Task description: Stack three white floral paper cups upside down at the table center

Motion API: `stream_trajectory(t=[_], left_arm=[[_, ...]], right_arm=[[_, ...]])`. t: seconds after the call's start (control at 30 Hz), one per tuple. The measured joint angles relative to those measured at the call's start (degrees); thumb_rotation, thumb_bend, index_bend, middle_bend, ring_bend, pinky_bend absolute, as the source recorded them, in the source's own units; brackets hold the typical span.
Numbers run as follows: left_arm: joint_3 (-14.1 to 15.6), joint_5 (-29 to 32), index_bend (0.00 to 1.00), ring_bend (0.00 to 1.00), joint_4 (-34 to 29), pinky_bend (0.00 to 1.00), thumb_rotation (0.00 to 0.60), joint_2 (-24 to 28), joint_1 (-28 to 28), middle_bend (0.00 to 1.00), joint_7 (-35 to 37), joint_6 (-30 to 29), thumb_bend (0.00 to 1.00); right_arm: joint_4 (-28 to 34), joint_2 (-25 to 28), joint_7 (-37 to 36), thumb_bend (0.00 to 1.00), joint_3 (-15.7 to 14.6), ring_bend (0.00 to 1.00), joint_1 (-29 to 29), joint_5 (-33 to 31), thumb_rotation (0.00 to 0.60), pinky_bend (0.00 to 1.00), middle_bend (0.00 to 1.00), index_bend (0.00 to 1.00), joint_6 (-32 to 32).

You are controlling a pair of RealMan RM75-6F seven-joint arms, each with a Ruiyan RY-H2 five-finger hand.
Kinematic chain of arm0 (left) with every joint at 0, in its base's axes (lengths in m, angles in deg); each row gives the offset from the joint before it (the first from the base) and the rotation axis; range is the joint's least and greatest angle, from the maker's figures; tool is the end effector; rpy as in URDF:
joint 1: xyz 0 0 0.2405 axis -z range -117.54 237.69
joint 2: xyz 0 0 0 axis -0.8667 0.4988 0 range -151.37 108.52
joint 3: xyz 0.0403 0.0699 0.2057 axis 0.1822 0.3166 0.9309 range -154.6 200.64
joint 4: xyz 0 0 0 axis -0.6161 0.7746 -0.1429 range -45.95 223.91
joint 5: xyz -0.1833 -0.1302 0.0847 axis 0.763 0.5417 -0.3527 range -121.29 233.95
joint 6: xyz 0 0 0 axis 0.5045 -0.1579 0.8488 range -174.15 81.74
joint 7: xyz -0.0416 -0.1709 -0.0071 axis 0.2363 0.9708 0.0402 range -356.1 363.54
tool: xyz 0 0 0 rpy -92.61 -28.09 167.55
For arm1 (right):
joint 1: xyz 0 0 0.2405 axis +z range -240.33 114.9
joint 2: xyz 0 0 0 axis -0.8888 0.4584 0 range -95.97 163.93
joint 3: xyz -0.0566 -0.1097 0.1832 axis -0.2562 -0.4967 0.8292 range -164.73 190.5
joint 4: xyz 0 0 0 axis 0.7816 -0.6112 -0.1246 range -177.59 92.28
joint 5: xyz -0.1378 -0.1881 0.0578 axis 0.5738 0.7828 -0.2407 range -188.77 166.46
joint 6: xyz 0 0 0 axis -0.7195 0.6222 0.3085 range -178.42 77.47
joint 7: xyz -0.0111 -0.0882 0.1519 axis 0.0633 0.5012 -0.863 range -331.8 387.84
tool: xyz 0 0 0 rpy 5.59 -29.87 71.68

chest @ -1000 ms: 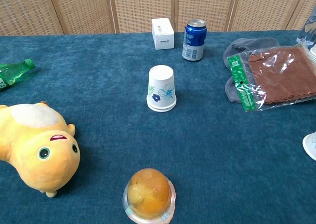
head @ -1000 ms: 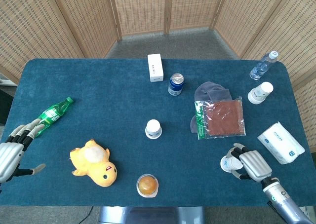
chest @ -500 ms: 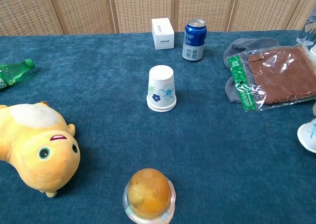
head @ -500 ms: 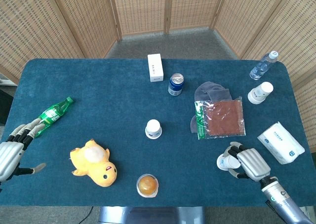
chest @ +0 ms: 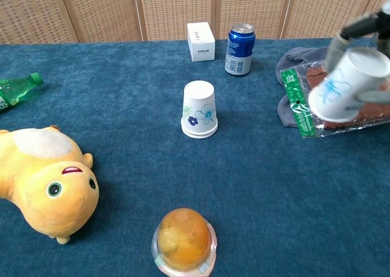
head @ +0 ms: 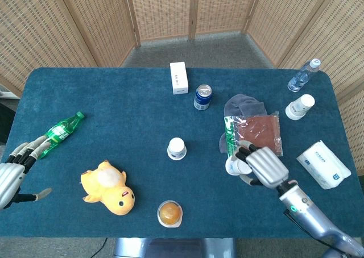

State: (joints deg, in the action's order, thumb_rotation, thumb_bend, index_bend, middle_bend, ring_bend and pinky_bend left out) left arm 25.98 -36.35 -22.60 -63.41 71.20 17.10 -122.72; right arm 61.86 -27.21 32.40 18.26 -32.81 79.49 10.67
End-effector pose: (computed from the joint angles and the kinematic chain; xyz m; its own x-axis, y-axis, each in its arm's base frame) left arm -0.2367 0.2069 0.1435 0.2636 0.2319 0.9364 0.9607 -0.1505 -0.2332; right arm -0.1380 -0.2905 0.0453 0.4708 -0.1872 0.8621 -0.7881 -0.5286 0.3156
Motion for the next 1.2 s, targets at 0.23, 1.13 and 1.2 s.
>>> stream_trajectory(t=[0.23, 1.13, 1.2], left_arm=[[0.0, -0.5, 0.0, 0.0, 0.1, 0.04, 0.6, 0.2, -0.3, 0.0, 0.5, -0.4, 0.23], [-0.1, -0.9, 0.0, 0.0, 0.7, 0.04, 0.6, 0.7, -0.4, 0.0, 2.0, 0.0, 0.23], [-0.2, -0.9, 0.0, 0.0, 0.9, 0.04, 0.6, 0.7, -0.4, 0.0, 2.1, 0.0, 0.23]], right_arm=[[-0.3, -4.1, 3.4, 0.34, 3.8, 0.19, 5.4, -6.9, 0.6, 0.59, 0.36, 0.4, -5.4], [-6.2, -17.4, 19.5, 0.35, 11.1, 0.19, 22.4, -29.7, 0.6, 0.59, 0.36, 0.4, -13.8], [-6.3, -17.9, 20.9, 0.35, 11.1, 0.19, 23.5, -31.3, 0.6, 0.59, 0.36, 0.4, -14.0]])
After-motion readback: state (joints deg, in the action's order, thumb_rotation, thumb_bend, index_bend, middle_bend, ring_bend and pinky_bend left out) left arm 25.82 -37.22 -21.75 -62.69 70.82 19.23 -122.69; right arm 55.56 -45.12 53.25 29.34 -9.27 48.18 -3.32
